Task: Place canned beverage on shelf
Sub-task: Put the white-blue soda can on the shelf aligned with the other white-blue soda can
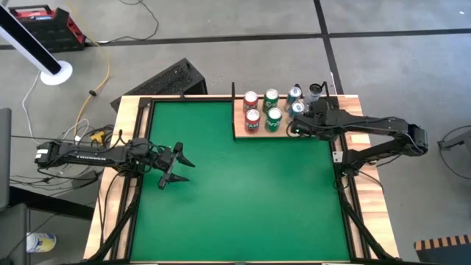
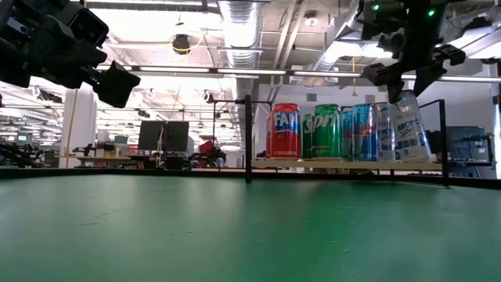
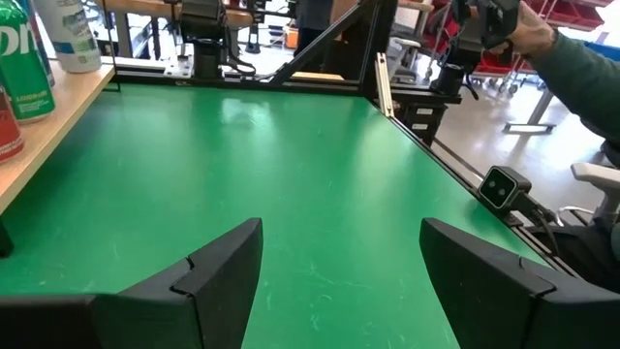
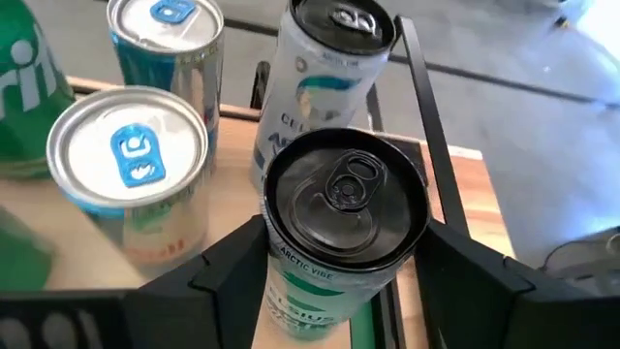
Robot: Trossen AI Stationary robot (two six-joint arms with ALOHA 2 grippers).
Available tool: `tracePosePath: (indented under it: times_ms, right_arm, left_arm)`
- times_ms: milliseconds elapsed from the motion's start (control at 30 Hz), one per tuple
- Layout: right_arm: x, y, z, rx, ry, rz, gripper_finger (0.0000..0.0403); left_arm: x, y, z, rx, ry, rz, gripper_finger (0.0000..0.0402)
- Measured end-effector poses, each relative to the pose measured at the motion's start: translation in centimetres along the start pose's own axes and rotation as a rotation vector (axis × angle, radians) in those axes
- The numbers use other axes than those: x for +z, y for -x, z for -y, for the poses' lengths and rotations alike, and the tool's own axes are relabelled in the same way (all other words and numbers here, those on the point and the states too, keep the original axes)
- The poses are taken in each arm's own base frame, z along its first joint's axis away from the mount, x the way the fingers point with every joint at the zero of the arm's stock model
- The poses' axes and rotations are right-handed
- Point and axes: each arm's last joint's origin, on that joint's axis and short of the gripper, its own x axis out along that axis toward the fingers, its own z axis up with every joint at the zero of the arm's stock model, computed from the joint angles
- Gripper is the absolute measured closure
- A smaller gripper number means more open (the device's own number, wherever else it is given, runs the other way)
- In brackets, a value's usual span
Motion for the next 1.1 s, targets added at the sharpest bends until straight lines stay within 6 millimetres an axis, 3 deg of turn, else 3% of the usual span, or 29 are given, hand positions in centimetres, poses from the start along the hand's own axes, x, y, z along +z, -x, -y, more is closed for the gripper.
tracePosePath:
  times_ms: [300, 500, 733, 1100]
  right_arm:
    - [0.3, 1.8, 2.6, 0.141, -0.063, 0.088, 0.0143]
    - [-0.6, 0.8, 3.4, 0.258, -0.070, 0.152, 0.0143]
    - [-1.4, 0.1, 4.6, 0.259, -0.008, 0.172, 0.0143]
    - [-0.8, 0.0, 4.6, 0.272, 0.069, 0.201, 0.0143]
  left_arm:
    - [0.0, 0.0, 0.0, 0.008, 0.001, 0.001, 0.0139]
    - [0.2, 0.0, 0.0, 0.008, 0.019, 0.022, 0.0139]
    - [0.6, 0.0, 0.0, 0.021, 0.041, 0.037, 0.0139]
    - [2.2, -0.2, 0.1, 0.021, 0.016, 0.083, 0.0139]
